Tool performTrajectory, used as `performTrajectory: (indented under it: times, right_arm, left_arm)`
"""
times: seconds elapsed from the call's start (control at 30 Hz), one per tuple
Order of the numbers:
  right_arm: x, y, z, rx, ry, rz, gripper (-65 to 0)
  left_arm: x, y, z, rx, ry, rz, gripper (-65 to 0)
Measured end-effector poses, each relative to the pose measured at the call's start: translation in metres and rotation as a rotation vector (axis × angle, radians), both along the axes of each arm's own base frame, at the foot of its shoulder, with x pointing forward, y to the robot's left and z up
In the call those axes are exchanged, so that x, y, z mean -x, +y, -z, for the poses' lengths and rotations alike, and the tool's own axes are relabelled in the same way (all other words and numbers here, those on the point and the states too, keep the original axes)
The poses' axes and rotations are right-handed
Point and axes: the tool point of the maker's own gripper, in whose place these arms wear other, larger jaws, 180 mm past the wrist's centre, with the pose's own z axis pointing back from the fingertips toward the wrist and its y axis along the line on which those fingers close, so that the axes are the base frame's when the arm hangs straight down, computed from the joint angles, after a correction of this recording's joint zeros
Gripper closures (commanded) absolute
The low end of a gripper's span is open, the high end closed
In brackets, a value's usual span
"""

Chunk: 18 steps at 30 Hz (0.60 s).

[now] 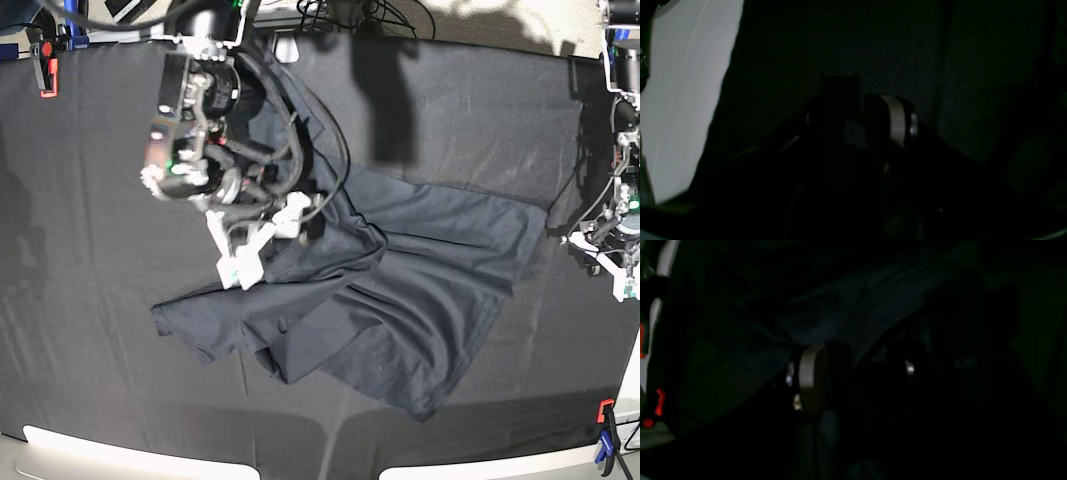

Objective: Layout the t-shirt on the table in an organized manner, then fold the t-shirt properly
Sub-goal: 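Grasp the shirt collar area with the right gripper and drag it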

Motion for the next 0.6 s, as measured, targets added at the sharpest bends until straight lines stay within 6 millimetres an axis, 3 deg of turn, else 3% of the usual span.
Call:
performTrajectory:
  times: [0.07, 0.17, 0.4, 0.5, 0.6]
  right_arm:
    - [-0.001, 0.001, 0.006, -0.004, 0.011, 0.002, -28.0]
    - [-0.009, 0.004, -0.002, -0.032, -0.022, 0.014, -27.7]
    - [-0.016, 0.006, -0.01, -0.066, -0.056, 0.026, -11.7]
    - [-0.018, 0.008, -0.014, -0.06, -0.085, 0.002, 0.0]
    - [-0.013, 0.011, -0.012, -0.018, -0.101, -0.069, 0.0]
  left_arm:
    - [0.0, 0.0, 0.0, 0.0, 0.0, 0.0, -23.5]
    - [0.0, 0.0, 0.0, 0.0, 0.0, 0.0, -23.5]
    - [0.0, 0.0, 0.0, 0.0, 0.0, 0.0, -23.5]
    - [0.0, 0.0, 0.0, 0.0, 0.0, 0.0, -23.5]
    - [0.0, 0.0, 0.0, 0.0, 0.0, 0.0, -23.5]
